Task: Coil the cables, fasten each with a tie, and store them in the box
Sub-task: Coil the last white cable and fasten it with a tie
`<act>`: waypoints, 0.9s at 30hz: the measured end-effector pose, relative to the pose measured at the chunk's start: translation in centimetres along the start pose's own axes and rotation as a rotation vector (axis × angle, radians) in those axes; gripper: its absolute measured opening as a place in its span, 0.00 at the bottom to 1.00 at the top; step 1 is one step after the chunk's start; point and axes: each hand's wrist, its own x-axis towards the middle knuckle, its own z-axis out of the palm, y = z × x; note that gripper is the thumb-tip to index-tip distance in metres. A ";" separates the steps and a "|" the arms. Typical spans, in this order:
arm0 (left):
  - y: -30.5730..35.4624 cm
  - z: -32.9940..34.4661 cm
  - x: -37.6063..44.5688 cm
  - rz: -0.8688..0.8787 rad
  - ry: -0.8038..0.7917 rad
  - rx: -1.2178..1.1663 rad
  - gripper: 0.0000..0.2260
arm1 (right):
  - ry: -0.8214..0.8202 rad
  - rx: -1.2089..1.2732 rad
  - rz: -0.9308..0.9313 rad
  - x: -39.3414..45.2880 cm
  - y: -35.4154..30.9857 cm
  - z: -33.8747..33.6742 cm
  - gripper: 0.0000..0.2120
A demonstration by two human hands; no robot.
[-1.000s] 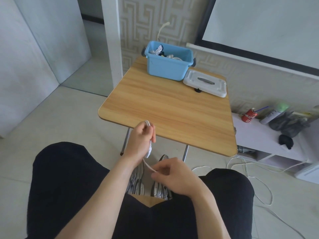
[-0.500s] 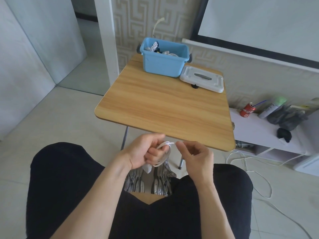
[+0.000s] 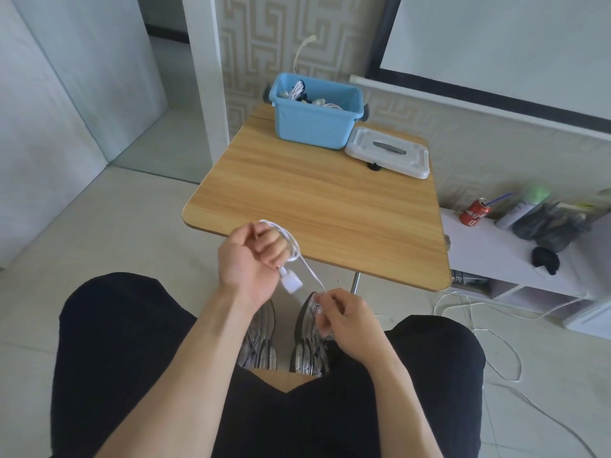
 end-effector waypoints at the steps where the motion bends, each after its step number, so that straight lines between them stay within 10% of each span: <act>1: 0.5 -0.2 0.1 0.061 0.047 0.001 0.16 | -0.014 -0.027 0.014 0.0 0.1 0.0 0.10; 14: -0.1 -1.1 1.0 0.363 0.300 0.414 0.10 | -0.400 -0.272 -0.108 -1.2 -2.3 0.9 0.07; 23: 0.7 -0.9 -1.2 -0.090 -0.122 1.290 0.10 | 0.321 0.178 -0.305 -0.9 -3.0 -0.6 0.06; 27: -1.1 -0.5 -1.6 -0.401 -0.308 1.230 0.11 | 0.466 0.242 -0.180 -0.6 -2.1 -1.0 0.03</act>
